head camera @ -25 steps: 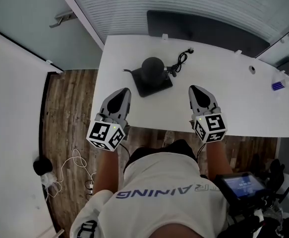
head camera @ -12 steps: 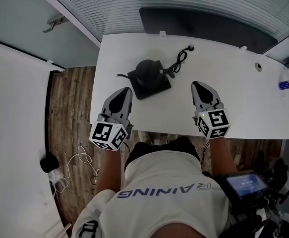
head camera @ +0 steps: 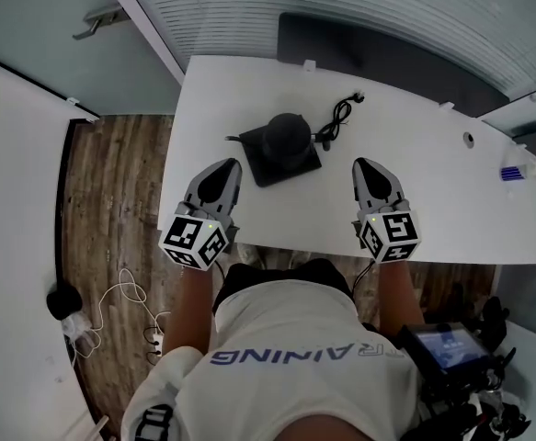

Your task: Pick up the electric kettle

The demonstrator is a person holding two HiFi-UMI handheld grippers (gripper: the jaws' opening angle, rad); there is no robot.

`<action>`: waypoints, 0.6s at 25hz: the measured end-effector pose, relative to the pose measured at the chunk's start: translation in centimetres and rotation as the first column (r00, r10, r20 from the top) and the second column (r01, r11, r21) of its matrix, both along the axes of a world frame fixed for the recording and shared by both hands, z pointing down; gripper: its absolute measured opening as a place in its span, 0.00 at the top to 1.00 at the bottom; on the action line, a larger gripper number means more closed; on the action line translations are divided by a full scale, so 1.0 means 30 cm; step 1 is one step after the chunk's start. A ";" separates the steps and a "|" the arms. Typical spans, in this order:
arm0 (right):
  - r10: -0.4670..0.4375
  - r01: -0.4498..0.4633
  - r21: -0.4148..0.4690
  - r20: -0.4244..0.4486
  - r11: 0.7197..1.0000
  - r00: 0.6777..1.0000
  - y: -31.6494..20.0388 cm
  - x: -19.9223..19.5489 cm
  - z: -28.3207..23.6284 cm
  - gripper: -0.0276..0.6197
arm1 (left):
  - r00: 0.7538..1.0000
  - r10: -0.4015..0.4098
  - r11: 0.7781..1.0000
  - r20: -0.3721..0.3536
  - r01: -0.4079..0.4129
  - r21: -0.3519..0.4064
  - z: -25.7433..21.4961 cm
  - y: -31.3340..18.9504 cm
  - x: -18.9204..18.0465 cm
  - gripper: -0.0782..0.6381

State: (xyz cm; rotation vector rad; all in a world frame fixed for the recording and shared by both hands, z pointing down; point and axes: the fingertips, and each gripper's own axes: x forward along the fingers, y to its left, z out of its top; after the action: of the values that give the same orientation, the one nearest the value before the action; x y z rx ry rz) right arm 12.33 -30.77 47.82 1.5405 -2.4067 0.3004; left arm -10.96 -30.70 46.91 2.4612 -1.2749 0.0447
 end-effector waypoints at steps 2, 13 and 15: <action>-0.009 0.009 -0.027 -0.009 1.000 1.000 -0.015 -0.026 0.036 0.94 | 1.000 -0.004 1.000 0.000 0.004 -0.018 0.027 -0.008 -0.017 0.87; 0.013 -0.026 -0.121 -0.104 0.992 0.994 -0.112 -0.018 0.251 0.80 | 0.999 -0.044 0.988 -0.004 0.043 -0.147 0.231 -0.090 -0.033 0.70; 0.018 -0.035 -0.138 -0.122 0.990 0.992 -0.133 -0.006 0.298 0.78 | 0.998 -0.057 0.981 -0.007 0.054 -0.185 0.293 -0.115 -0.028 0.66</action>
State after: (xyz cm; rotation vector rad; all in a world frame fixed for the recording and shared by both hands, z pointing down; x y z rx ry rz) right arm 12.13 -34.75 56.75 1.4857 -2.2251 0.3623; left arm -11.79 -34.16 55.69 2.2651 -1.2733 0.1274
